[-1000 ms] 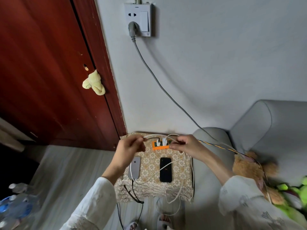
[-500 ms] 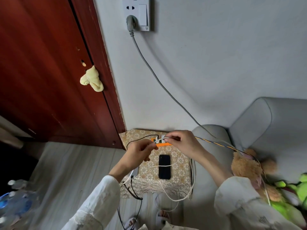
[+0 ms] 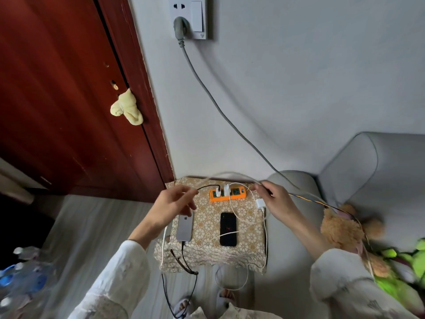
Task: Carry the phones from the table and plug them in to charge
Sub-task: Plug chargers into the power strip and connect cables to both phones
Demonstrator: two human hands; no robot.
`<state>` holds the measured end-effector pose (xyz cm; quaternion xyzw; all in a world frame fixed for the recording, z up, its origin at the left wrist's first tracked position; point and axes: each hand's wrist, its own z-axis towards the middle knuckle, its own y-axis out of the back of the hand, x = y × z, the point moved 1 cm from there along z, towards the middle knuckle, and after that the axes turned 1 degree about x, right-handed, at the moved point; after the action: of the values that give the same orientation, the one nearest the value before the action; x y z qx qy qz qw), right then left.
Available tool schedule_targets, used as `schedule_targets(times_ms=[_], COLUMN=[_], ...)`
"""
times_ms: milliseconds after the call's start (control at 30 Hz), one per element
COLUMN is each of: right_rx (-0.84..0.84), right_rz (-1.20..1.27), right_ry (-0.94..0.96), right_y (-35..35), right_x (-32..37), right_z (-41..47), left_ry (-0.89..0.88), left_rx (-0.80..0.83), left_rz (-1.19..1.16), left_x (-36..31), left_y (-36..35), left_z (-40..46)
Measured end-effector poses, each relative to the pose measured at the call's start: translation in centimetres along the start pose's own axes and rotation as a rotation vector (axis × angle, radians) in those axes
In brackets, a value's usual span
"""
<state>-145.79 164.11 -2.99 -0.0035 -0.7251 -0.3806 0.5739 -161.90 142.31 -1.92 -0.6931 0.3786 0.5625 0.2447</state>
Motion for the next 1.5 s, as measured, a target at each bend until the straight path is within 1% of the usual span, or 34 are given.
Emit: schedule_targets(times_ms=[67, 167, 233, 300, 400, 500, 567, 633, 700, 733, 800, 867, 900, 933, 1000, 1067, 1133, 1200, 1267, 1367, 1433, 1500], right_rx=[0.039, 0.07, 0.075, 0.063, -0.056, -0.138, -0.143, -0.152, -0.129, -0.105, -0.013, 0.091, 0.112, 0.106, 0.064, 0.012, -0.054, -0.128, -0.15, -0.057, 0.075, 0.215], right_rz=[-0.031, -0.066, -0.092, -0.119, -0.266, -0.395, -0.389, -0.248, -0.008, 0.072, 0.153, 0.207, 0.274, 0.406, 0.782, 1.077, 1.256, 1.337, 1.295, 1.148, 1.002, 0.782], right_ry=[0.071, 0.124, 0.137, 0.126, 0.041, -0.13, -0.231, -0.299, -0.313, -0.293, -0.221, -0.169, -0.174, -0.215, -0.35, -0.488, -0.609, -0.698, -0.733, -0.687, -0.613, -0.531], right_y=[-0.5, -1.4, -1.9, -2.0, -1.3, -0.2, 0.1, 0.0, -0.4, -0.7, -1.3, -2.1, -2.4, -2.6, -2.8, -2.5, -2.1, -1.7, -1.3, -1.1, -1.3, -1.9], right_x=[1.2, 2.5, 2.8, 2.5, 0.6, -1.2, -1.8, -1.9, -1.6, -1.2, -0.3, 0.5, 0.8, 1.1, 1.7, 2.1, 2.2, 2.0, 1.9, 1.8, 1.8, 1.8], right_z=[0.0, 0.4, 0.7, 0.9, 1.0, 0.7, 0.6, 0.8, 1.0, 1.1, 1.3, 1.5, 1.6, 1.7, 2.0, 2.5, 3.1, 3.7, 4.0, 3.9, 3.5, 2.9], left_ry=[-0.025, -0.069, -0.08, -0.079, -0.056, -0.031, 0.001, 0.035, 0.085, 0.111, 0.126, 0.112, 0.103, 0.098, 0.093, 0.092, 0.093, 0.116, 0.154, 0.196, 0.2, 0.21], left_rx=[0.026, 0.072, 0.119, 0.119, 0.07, 0.048, 0.069, 0.12, 0.189, 0.215, 0.243, 0.227, 0.212, 0.198, 0.197, 0.259, 0.38, 0.481, 0.505, 0.465, 0.372, 0.225], left_rz=[0.057, 0.094, 0.09, 0.035, -0.138, -0.333, -0.334, -0.22, -0.115, -0.067, 0.018, 0.053, 0.053, 0.053, 0.067, 0.1, 0.147, 0.215, 0.251, 0.307, 0.301, 0.196], left_x=[-0.5, -1.3, -1.6, -1.6, -1.2, -0.9, -0.7, -0.6, -0.5, -0.5, -0.7, -0.9, -0.9, -0.8, -0.5, -0.3, 0.0, 0.3, 0.8, 1.7, 1.9, 1.6], left_y=[-1.0, -2.7, -3.6, -3.7, -2.9, -1.7, -1.0, -0.8, -1.2, -1.5, -2.6, -3.8, -4.5, -5.0, -5.8, -5.9, -5.4, -4.9, -4.4, -3.8, -3.7, -3.7], left_z=[0.3, 0.5, 0.5, 0.4, 0.4, 0.5, 0.5, 0.4, 0.1, 0.1, 0.1, 0.2, 0.3, 0.3, 0.3, 0.1, -0.1, -0.3, -0.4, -0.3, 0.1, 0.8])
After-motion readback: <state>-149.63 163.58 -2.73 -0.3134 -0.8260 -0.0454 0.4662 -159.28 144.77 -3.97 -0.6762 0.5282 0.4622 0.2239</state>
